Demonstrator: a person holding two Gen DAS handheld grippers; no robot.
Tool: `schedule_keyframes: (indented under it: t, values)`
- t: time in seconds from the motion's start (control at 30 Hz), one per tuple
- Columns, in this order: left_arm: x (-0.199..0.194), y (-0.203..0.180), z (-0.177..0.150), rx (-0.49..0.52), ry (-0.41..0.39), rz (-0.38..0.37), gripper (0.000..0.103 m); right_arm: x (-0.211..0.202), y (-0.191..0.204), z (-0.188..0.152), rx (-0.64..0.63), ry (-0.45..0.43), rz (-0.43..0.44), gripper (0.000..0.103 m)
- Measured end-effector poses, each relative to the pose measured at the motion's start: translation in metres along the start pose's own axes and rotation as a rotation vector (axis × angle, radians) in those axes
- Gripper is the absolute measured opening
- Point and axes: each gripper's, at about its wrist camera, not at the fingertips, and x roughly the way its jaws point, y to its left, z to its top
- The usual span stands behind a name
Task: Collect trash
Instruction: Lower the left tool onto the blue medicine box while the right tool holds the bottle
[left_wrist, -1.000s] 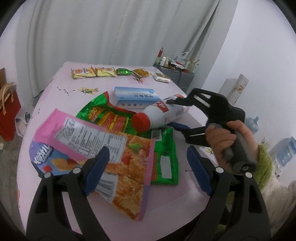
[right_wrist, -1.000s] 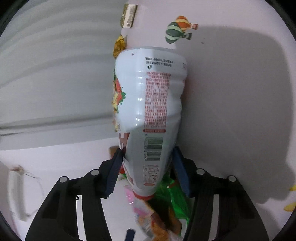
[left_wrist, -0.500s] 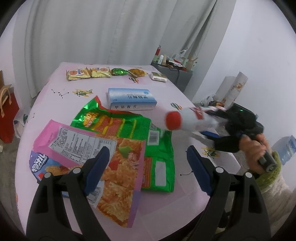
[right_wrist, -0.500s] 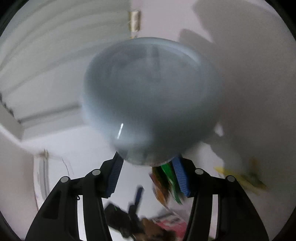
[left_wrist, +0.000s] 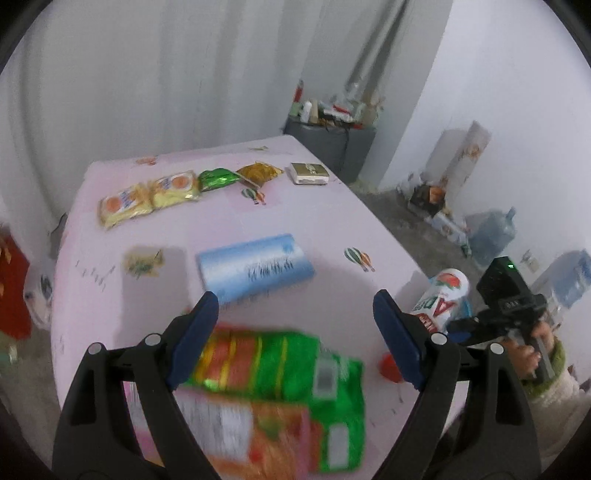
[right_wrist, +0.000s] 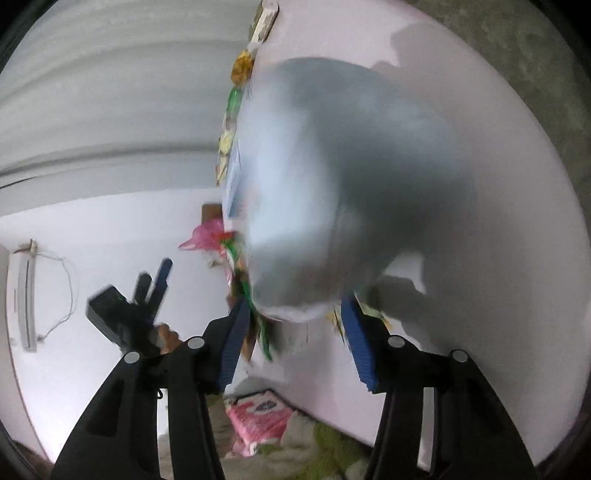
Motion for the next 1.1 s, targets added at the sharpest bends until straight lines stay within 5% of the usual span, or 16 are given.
schedule_keyframes:
  t: [0.23, 0.33, 0.5, 0.9, 1.1]
  values:
    - [0.079, -0.019, 0.033, 0.292, 0.073, 0.088, 0.084, 0.014, 0.027, 0.018, -0.086, -0.092, -0.123, 0.052]
    - [0.117, -0.019, 0.033, 0.403, 0.184, 0.083, 0.088, 0.011, 0.035, 0.014, -0.114, -0.109, -0.155, 0.052]
    - [0.143, -0.005, 0.033, 0.433, 0.253, 0.057, 0.088, 0.014, 0.040, 0.014, -0.112, -0.122, -0.188, 0.062]
    - [0.168, 0.005, 0.041, 0.489, 0.322, -0.037, 0.092, -0.002, 0.045, -0.012, -0.133, -0.091, -0.194, 0.062]
    - [0.167, -0.006, 0.032, 0.550, 0.366, -0.100, 0.092, 0.015, 0.051, 0.008, -0.131, -0.097, -0.202, 0.062]
